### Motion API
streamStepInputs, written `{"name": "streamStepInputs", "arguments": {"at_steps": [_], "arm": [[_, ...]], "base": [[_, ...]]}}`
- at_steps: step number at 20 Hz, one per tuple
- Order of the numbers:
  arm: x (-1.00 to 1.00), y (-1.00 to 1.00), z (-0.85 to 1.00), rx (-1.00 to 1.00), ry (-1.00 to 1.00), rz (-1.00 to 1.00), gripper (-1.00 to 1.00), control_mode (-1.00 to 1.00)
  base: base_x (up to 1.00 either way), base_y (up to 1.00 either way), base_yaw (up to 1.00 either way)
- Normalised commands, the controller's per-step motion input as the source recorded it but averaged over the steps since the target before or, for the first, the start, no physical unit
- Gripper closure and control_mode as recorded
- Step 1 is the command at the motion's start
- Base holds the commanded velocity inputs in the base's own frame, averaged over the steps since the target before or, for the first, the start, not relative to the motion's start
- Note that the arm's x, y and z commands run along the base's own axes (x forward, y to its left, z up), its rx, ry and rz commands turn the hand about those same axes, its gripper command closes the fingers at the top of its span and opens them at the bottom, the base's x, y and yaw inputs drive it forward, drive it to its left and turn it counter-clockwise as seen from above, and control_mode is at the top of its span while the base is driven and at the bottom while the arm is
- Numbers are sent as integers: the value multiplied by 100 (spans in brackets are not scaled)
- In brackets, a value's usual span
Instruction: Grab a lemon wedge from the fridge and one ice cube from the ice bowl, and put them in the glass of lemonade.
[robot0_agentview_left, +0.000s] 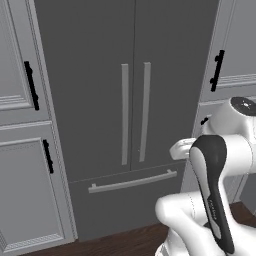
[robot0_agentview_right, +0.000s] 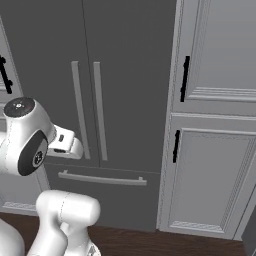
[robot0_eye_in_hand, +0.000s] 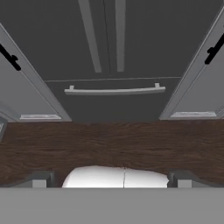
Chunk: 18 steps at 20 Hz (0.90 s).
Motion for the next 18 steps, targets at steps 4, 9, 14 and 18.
{"name": "streamStepInputs", "arguments": {"at_steps": [4,9,14,18], "arm": [[46,0,1,0,0,0,-100,-100],[65,2,5,1,-10,0,-100,-100],[63,1,85,-4,-18,0,-100,-100],[63,4,92,-15,-5,0,-100,-100]], "base": [[0,0,0],[0,0,0],[0,0,0],[0,0,0]]}}
